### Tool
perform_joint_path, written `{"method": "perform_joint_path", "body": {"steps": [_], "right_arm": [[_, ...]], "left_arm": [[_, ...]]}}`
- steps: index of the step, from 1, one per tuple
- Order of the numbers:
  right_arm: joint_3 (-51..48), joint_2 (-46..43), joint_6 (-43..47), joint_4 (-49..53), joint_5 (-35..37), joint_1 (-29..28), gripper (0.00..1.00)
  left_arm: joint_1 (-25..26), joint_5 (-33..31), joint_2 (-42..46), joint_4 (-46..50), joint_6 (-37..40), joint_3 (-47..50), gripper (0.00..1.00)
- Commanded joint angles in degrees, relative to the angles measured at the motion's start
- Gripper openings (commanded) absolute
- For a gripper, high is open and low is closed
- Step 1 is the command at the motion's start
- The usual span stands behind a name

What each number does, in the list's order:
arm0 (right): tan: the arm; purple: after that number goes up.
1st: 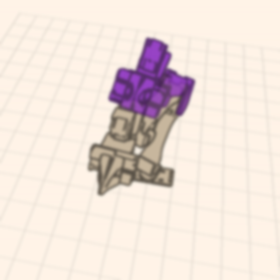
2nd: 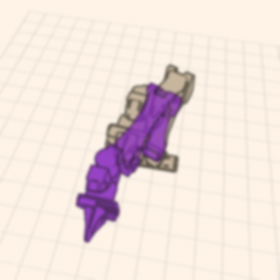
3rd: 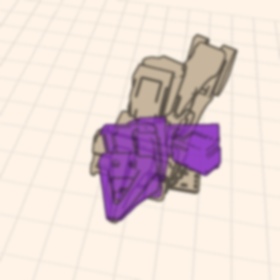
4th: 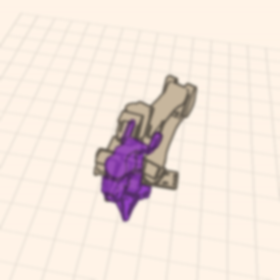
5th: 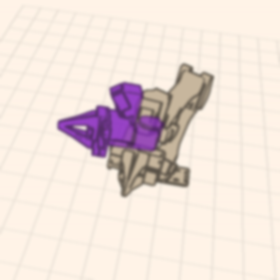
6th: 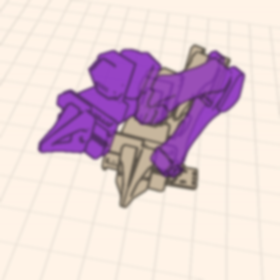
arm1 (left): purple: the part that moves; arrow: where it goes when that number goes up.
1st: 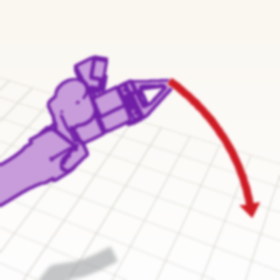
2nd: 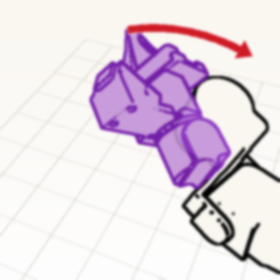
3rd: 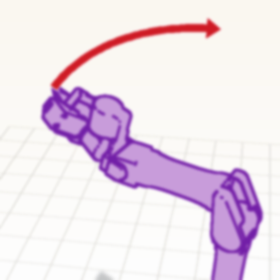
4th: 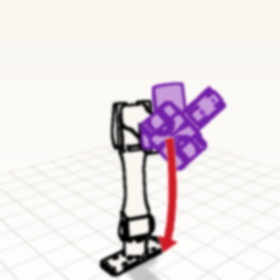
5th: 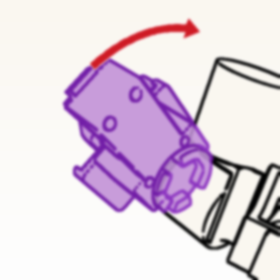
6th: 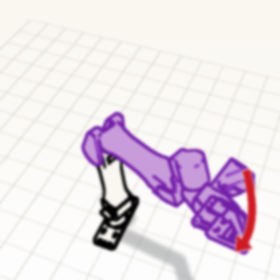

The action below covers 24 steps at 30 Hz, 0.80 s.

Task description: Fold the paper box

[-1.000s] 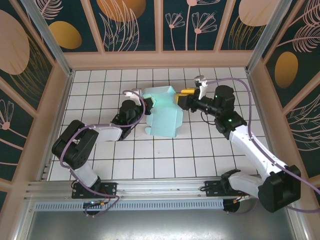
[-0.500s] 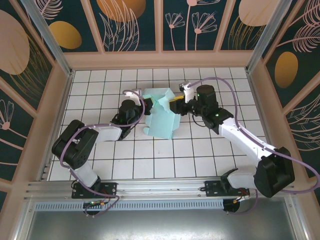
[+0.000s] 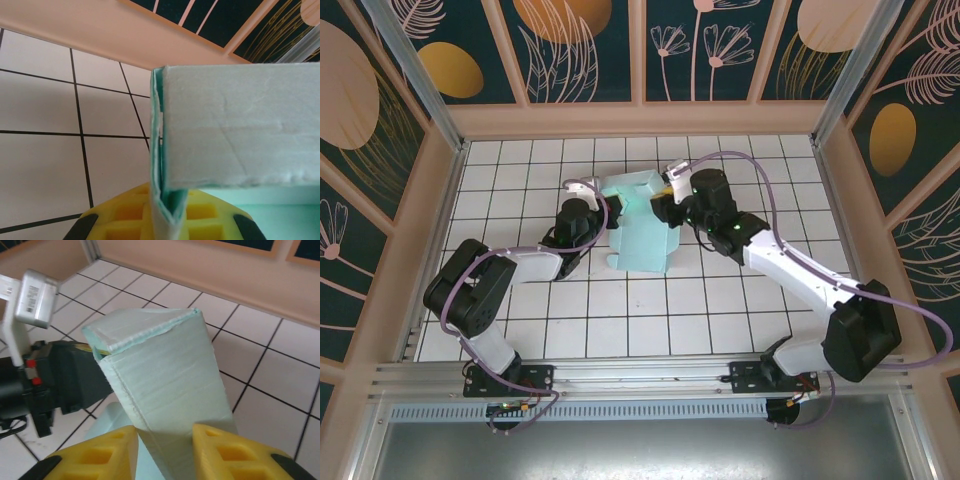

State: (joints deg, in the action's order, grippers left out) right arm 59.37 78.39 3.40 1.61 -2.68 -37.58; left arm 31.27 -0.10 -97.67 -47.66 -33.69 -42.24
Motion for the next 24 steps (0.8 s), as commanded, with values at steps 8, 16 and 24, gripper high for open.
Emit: {"method": "perform_joint_path", "body": {"steps": [8,16,24], "right_arm": [[3.0,3.0,2.6,-1.1,16.4,-3.4,0.23],[4.0,4.9,2.6,-1.5,23.6,-5.5,0.18],[6.4,9.9,6.2,-1.9,36.7,-9.4,0.15]], "left_arm": [[1.2,3.8,0.5,-2.5,1.3,-0.7,0.0],[1.1,4.9,0.1,-2.9,1.0,-0.8,0.0],[1.1,5.1,0.6,-3.1,1.0,-0.6,0.0]]}}
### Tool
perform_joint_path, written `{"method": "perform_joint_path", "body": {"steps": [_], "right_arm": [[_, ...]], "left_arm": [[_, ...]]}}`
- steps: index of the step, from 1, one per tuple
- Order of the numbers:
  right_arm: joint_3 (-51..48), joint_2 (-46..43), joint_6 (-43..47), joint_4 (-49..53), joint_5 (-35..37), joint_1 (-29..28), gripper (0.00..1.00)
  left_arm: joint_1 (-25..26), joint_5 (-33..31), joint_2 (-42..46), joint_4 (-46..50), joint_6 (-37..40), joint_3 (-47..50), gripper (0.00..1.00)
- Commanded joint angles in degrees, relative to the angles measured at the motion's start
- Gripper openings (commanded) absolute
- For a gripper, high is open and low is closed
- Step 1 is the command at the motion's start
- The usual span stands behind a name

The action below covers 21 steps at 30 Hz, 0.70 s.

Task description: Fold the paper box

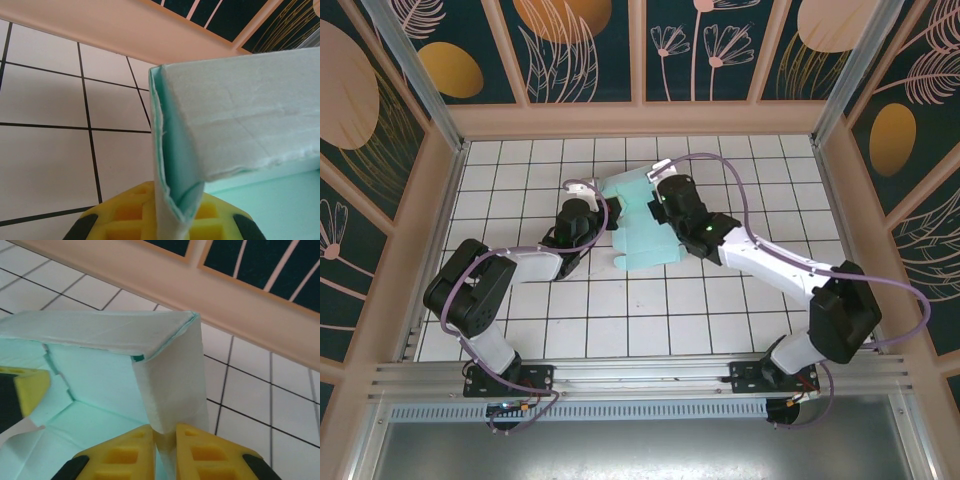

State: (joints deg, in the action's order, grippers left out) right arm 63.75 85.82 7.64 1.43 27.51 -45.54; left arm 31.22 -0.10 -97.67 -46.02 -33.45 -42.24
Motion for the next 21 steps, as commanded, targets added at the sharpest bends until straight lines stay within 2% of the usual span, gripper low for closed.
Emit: {"method": "perform_joint_path", "body": {"steps": [1,5,7,13,15,17,21], "right_arm": [[2.3,3.1,2.6,-1.8,8.2,-1.8,0.15],[3.4,5.6,4.2,-2.5,14.7,-3.5,0.09],[4.1,7.2,5.1,-2.6,17.8,-4.2,0.0],[6.6,10.9,6.3,-2.2,22.6,-5.3,0.0],[7.1,11.5,6.2,-2.4,23.3,-5.3,0.1],[7.5,11.9,6.2,-2.4,23.9,-5.1,0.16],[8.0,12.3,6.1,-2.1,24.4,-4.8,0.21]], "left_arm": [[1.2,4.9,0.7,-4.8,0.8,-0.5,0.0],[1.2,4.6,0.8,-4.9,0.8,-0.4,0.0],[1.2,4.7,0.6,-5.0,0.7,-0.4,0.0],[1.2,4.5,0.9,-4.6,0.9,-0.3,0.0],[1.2,4.5,0.9,-4.5,1.0,-0.3,0.0],[1.2,4.4,1.0,-4.4,1.1,-0.4,0.0],[1.2,4.3,1.2,-4.4,1.1,-0.2,0.0]]}}
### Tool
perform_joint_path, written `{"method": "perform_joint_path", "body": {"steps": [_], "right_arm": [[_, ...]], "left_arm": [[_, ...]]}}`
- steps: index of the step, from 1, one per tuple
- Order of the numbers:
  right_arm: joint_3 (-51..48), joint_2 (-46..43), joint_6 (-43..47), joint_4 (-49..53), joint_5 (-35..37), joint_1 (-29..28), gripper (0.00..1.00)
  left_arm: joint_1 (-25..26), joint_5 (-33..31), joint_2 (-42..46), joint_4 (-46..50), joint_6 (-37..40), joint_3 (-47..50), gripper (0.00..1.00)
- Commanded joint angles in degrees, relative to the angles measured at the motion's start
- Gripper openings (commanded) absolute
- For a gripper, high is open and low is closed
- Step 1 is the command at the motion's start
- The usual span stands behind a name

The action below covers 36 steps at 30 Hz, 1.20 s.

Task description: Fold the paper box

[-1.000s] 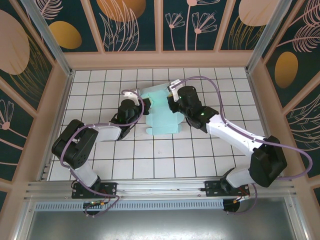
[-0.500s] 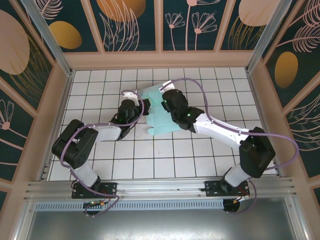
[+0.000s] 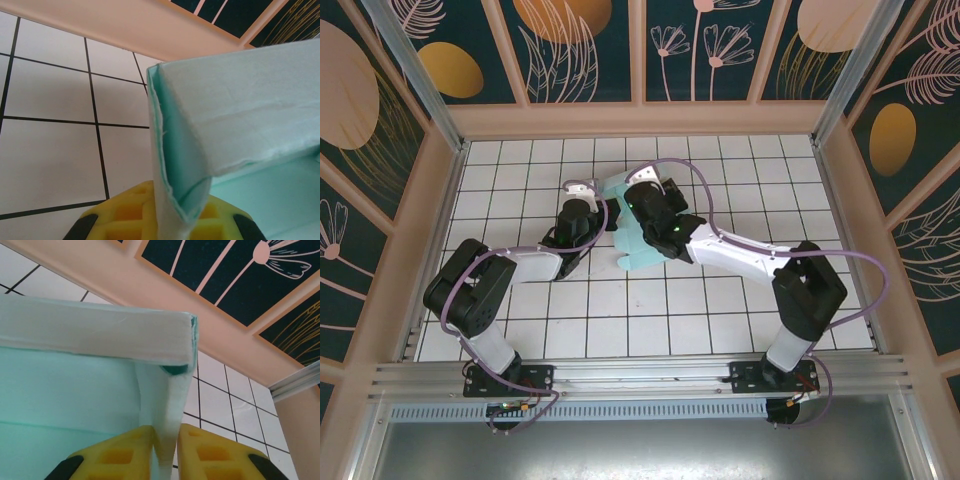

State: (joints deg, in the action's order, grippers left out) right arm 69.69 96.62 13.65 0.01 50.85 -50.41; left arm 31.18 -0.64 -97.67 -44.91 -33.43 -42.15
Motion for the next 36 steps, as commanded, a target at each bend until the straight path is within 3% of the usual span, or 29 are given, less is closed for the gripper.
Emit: {"method": "perform_joint_path", "body": {"steps": [1,4,5,6,11,13,16,18,20,23,29,32,33,34,35,36], "right_arm": [[2.0,1.5,-0.1,-0.6,1.0,0.2,0.22],[2.1,1.6,-0.2,0.0,1.1,0.4,0.22],[2.0,1.6,0.0,0.0,1.0,0.5,0.17],[2.0,1.6,0.0,0.1,1.1,0.6,0.0],[2.1,1.8,-0.9,0.5,1.1,0.8,0.0],[2.2,1.7,-1.6,0.7,0.6,1.2,0.23],[2.3,1.8,-1.8,0.9,0.0,1.7,0.34],[2.5,2.0,-1.6,0.9,0.0,1.9,0.36],[2.6,2.2,-1.5,0.9,0.0,2.0,0.27],[2.6,2.4,-1.1,0.7,0.5,1.9,0.01],[2.0,3.0,0.1,-0.5,3.4,1.5,0.0],[1.6,3.2,0.1,-1.3,4.0,1.4,0.31],[1.5,3.2,0.1,-1.4,4.1,1.4,0.32],[1.5,3.2,0.2,-1.4,4.1,1.4,0.24],[1.5,3.4,0.3,-1.4,4.2,1.4,0.03],[1.5,3.4,0.5,-1.6,4.6,1.3,0.0]], "left_arm": [[1.3,4.9,1.2,-5.5,1.2,-0.3,0.0],[1.2,4.8,1.3,-5.4,1.2,-0.4,0.0],[1.2,4.9,1.3,-5.4,1.2,-0.4,0.0],[1.3,4.9,1.3,-5.5,1.2,-0.4,0.0],[1.3,5.0,1.2,-5.4,1.0,-0.6,0.0],[1.3,5.0,1.2,-5.3,1.0,-0.6,0.0],[1.2,5.0,1.3,-5.2,1.1,-0.7,0.0],[1.2,4.9,1.3,-5.1,1.1,-0.7,0.0],[1.2,4.9,1.2,-5.0,1.1,-0.7,0.0],[1.2,4.9,1.1,-4.9,1.1,-0.8,0.0],[1.2,4.8,0.8,-4.8,0.9,-0.9,0.0],[1.2,4.6,0.8,-4.8,0.8,-1.0,0.0],[1.2,4.5,0.9,-4.8,0.7,-1.0,0.0],[1.2,4.5,0.9,-4.7,0.6,-1.0,0.0],[1.2,4.6,0.9,-4.5,0.5,-1.1,0.0],[1.3,4.5,0.9,-4.4,0.4,-1.1,0.0]]}}
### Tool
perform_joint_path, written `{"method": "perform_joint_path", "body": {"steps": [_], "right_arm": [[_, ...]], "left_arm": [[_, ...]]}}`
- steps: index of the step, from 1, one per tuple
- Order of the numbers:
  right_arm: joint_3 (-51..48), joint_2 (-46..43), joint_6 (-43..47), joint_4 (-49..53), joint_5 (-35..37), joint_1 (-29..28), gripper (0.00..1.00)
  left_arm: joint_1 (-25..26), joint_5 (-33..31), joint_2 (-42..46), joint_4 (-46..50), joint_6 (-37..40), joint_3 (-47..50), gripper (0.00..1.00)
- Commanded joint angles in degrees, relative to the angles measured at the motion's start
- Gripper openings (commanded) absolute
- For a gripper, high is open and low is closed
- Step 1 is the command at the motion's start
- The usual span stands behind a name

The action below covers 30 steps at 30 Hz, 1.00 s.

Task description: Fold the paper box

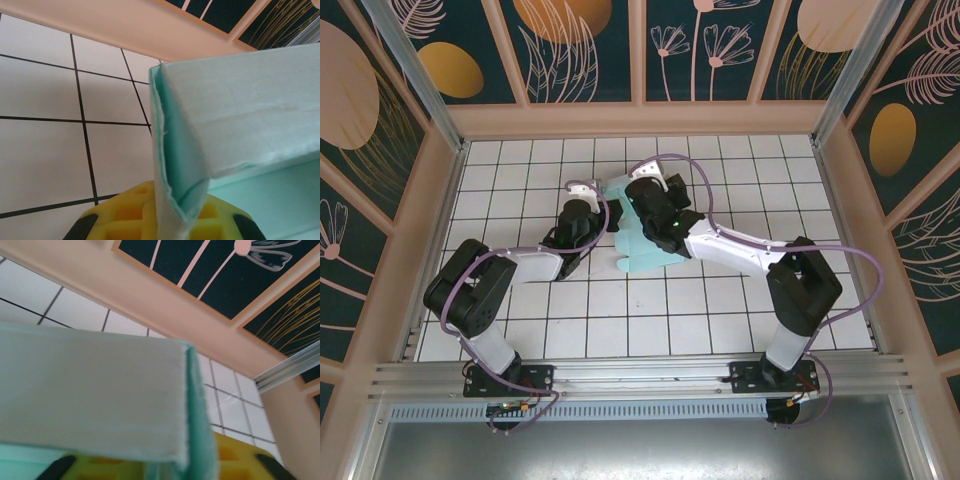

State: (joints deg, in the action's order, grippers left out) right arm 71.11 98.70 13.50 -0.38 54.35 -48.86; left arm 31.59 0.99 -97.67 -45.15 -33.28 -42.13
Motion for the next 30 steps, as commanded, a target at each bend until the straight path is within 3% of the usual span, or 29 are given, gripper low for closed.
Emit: {"method": "perform_joint_path", "body": {"steps": [1,5,7,9,13,16,22,24,30], "right_arm": [[0.0,1.5,0.9,-1.3,1.5,-0.3,0.0],[-1.8,0.5,2.7,-5.1,2.3,-1.0,0.03],[-2.7,-0.3,3.3,-7.0,2.3,-1.3,0.27],[-3.3,-1.2,2.9,-7.6,0.9,-1.5,0.43],[-5.9,-5.4,1.2,-8.2,-6.4,-1.5,0.67],[-9.7,-10.6,0.6,-10.3,-13.9,-1.5,0.78],[-17.3,-21.3,-0.1,-15.4,-27.8,-1.1,0.83],[-18.4,-23.5,-1.6,-16.1,-29.3,-0.5,0.84],[-20.9,-29.4,-11.4,-16.4,-37.6,6.2,0.84]], "left_arm": [[0.8,2.9,0.9,-4.1,0.2,-1.2,0.0],[0.8,2.7,0.9,-3.8,0.0,-1.2,0.0],[0.8,2.4,0.9,-3.4,-0.2,-1.4,0.0],[0.8,2.1,0.7,-3.1,-0.4,-1.5,0.0],[0.8,0.4,0.7,-1.0,-1.6,-2.2,0.0],[0.8,-1.5,0.9,2.5,-3.2,-3.3,0.0],[0.8,-5.0,1.0,12.2,-4.6,-7.1,0.0],[0.8,-5.8,0.8,14.6,-4.8,-8.2,0.0],[0.8,-6.8,0.4,26.8,1.3,-13.3,0.0]]}}
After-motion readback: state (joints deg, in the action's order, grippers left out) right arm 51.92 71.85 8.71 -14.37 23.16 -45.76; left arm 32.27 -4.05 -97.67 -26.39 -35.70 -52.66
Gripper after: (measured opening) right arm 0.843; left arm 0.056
